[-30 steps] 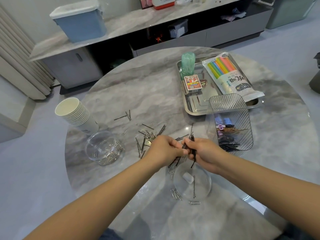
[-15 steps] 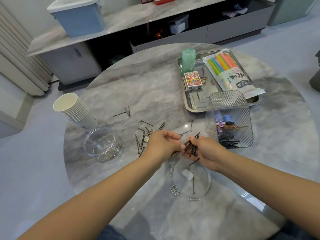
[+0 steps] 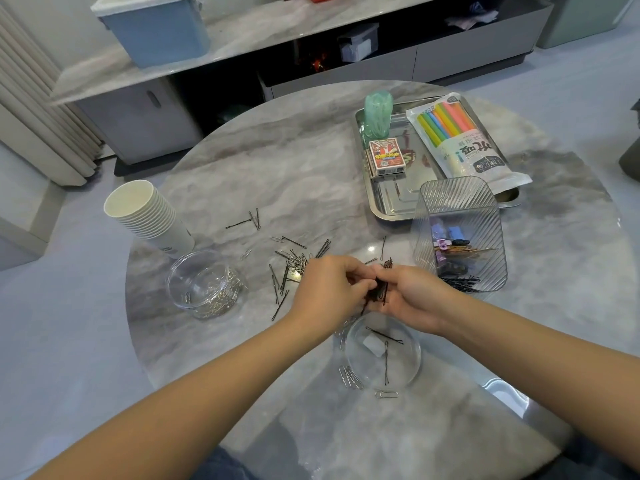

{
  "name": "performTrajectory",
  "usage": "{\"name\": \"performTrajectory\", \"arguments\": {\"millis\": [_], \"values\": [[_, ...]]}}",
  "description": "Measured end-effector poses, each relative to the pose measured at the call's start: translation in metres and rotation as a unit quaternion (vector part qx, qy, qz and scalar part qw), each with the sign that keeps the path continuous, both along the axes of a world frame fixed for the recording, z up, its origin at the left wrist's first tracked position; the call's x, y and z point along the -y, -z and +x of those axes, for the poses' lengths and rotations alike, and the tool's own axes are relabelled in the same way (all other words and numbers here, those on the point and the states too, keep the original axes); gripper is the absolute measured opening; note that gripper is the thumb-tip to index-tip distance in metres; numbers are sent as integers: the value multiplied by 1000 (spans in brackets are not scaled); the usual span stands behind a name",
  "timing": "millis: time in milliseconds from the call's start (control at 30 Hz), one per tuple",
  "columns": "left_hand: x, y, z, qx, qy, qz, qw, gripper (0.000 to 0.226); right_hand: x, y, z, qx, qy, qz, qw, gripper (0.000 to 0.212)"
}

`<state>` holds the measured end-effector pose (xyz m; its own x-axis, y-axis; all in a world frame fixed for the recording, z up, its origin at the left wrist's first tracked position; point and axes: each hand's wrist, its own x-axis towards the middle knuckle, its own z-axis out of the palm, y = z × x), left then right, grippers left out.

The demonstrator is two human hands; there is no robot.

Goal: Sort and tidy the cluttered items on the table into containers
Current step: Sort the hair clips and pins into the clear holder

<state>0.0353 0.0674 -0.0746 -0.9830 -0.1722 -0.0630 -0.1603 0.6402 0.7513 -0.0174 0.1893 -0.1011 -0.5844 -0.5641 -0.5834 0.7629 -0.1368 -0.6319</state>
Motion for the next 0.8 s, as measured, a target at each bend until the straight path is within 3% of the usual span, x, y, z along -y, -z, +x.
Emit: {"name": "performTrajectory", "arguments": {"millis": [133, 233, 300, 467, 800], "values": [[15, -4, -10, 2, -42, 17, 999, 6, -3, -1, -1, -21, -18, 50, 998, 19], [24, -3, -17, 148, -44, 174, 973, 15, -1, -4, 1, -3, -37, 37, 999, 22], [27, 1, -15, 186, 23, 227, 956, 29, -1, -6, 1, -1, -45, 34, 998, 23], [24, 5, -6, 160, 204, 101, 961, 102, -2, -9, -3, 39, -35, -10, 999, 23], [22, 12, -7, 84, 233, 18, 969, 95, -2, -12, -2, 69, -12, -13, 997, 27]]}}
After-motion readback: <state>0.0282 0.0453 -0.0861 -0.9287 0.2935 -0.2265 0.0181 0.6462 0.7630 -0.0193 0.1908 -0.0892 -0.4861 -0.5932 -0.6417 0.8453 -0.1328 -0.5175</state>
